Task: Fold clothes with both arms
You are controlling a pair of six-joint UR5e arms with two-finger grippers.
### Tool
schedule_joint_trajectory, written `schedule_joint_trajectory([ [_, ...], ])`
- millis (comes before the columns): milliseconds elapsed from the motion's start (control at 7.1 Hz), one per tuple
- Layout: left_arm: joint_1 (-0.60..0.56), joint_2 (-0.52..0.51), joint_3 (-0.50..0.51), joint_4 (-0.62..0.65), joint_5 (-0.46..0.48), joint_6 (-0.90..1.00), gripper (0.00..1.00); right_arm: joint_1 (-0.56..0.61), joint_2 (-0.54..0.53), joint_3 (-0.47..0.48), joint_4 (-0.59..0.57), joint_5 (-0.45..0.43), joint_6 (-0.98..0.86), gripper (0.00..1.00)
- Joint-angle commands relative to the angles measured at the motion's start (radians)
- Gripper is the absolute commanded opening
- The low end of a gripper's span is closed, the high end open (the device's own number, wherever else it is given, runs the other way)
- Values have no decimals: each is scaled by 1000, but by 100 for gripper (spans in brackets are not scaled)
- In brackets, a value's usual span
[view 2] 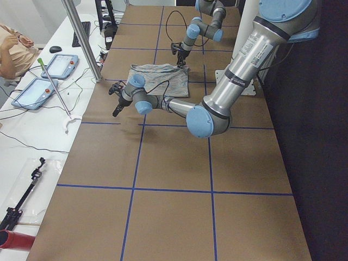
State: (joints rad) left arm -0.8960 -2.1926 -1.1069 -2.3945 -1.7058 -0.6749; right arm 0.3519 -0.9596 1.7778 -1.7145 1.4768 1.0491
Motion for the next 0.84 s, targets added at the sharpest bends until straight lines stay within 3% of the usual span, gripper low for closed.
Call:
schedule_joint_trajectory([
  [0,0,1,-2,0,0,0,100,-1,-1,-27,4,5,-1,34],
  [141,2,1,-2,0,0,0,100,-1,-1,-28,4,5,-1,34],
  [282,2,1,-2,0,0,0,100,-1,-2,-28,1,5,-1,12],
  [422,2,1,-2,0,0,0,100,-1,-1,-26,0,7,-1,0],
  [704,3,1,-2,0,0,0,100,1,-8,-12,-2,33,-1,0],
])
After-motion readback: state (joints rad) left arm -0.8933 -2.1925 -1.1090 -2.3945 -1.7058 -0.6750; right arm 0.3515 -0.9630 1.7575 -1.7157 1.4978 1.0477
